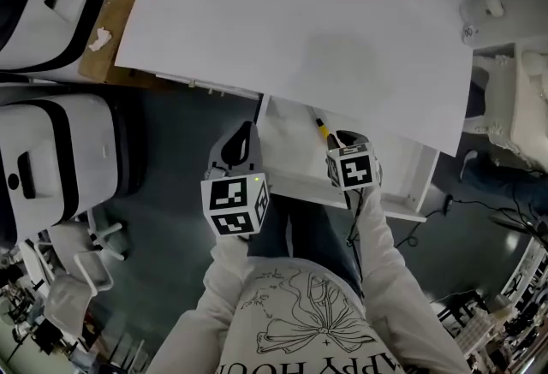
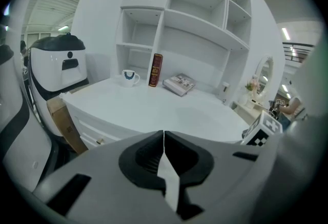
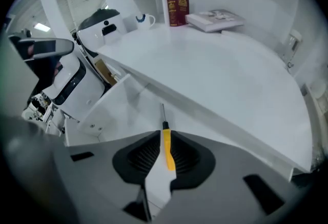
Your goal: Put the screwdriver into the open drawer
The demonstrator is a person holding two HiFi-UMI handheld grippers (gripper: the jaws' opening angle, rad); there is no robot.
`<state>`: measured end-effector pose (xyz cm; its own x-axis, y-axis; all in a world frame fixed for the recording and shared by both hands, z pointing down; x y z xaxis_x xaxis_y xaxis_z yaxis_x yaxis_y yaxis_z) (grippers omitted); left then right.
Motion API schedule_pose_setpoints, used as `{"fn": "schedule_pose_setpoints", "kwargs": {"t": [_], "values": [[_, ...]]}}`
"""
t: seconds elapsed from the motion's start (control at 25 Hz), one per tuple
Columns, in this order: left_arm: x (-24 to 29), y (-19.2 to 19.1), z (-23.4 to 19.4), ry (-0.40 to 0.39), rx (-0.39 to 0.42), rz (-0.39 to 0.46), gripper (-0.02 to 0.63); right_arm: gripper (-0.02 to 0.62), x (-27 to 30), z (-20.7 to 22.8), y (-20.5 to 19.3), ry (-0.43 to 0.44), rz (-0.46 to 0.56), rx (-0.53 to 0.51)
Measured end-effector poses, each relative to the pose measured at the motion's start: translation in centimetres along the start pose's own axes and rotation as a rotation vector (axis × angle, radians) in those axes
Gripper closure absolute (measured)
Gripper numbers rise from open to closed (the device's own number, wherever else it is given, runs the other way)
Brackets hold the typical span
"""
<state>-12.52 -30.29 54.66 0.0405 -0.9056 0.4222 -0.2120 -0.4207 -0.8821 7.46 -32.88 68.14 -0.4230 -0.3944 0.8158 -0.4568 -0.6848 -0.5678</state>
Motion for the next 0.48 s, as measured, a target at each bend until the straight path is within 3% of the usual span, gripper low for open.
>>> {"fn": "schedule_pose_setpoints", "kwargs": {"t": [0.48], "values": [[-1.9,8.4,3.6,-0.06,0.044,0.166,0.598,0.575,-12.7,1.1,10.4,-0.142,0.384,0.108]]}}
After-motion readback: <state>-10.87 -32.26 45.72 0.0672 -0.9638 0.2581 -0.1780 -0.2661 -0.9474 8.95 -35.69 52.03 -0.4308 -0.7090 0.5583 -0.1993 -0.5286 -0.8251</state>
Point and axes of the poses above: the fingertips, and each gripper's own axes: x forward along the fingers, z to its right, y out of its top, the point moved 2 cm from there along -x, backward along the fingers, and after that the axes turned 14 degrees about z, right-handed, at the moved point
